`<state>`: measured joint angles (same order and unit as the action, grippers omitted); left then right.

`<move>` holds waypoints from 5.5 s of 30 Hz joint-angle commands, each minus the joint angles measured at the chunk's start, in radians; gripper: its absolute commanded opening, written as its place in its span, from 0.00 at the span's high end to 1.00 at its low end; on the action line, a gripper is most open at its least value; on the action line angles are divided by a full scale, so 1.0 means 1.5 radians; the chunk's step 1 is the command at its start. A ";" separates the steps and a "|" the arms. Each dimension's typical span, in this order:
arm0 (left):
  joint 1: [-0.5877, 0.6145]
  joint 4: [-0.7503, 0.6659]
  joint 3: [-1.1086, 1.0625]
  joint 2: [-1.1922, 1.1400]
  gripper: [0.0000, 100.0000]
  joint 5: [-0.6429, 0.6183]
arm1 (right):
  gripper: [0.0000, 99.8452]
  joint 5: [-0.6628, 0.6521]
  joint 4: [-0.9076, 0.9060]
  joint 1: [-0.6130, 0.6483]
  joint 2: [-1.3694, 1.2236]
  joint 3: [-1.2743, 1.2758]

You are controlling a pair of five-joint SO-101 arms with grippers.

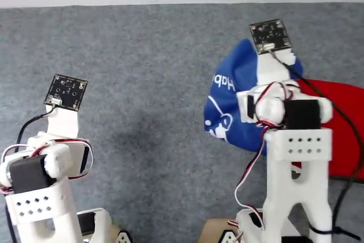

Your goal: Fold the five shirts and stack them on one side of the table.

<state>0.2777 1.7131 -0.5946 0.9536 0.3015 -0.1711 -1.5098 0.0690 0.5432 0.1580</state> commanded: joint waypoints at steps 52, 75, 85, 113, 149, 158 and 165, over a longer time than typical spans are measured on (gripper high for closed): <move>-0.002 -0.009 -0.002 0.008 0.99 0.001 | 0.99 -0.473 -0.036 -0.397 -0.194 -0.198; 0.001 -0.008 -0.046 0.008 0.99 0.002 | 0.99 -0.594 0.151 -0.497 -0.376 -0.198; -0.002 -0.010 -0.044 0.008 0.99 0.002 | 0.71 -0.525 0.210 -0.501 -0.346 -0.215; -0.002 -0.010 -0.042 0.008 0.99 0.002 | 0.99 -0.486 0.024 -0.354 -0.235 0.086; -0.003 -0.009 -0.041 0.008 0.99 0.003 | 0.99 -0.627 0.116 -0.645 -0.217 0.042; -0.003 -0.008 -0.041 0.008 0.99 0.003 | 0.99 -0.624 0.006 -0.584 -0.078 -0.068; -0.003 -0.008 -0.043 0.008 0.99 0.002 | 0.99 -0.590 0.147 -0.430 -0.064 -0.006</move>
<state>0.2777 1.7131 -0.6667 0.9536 0.3015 -1.0948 -1.4024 -0.6552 0.4097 0.1243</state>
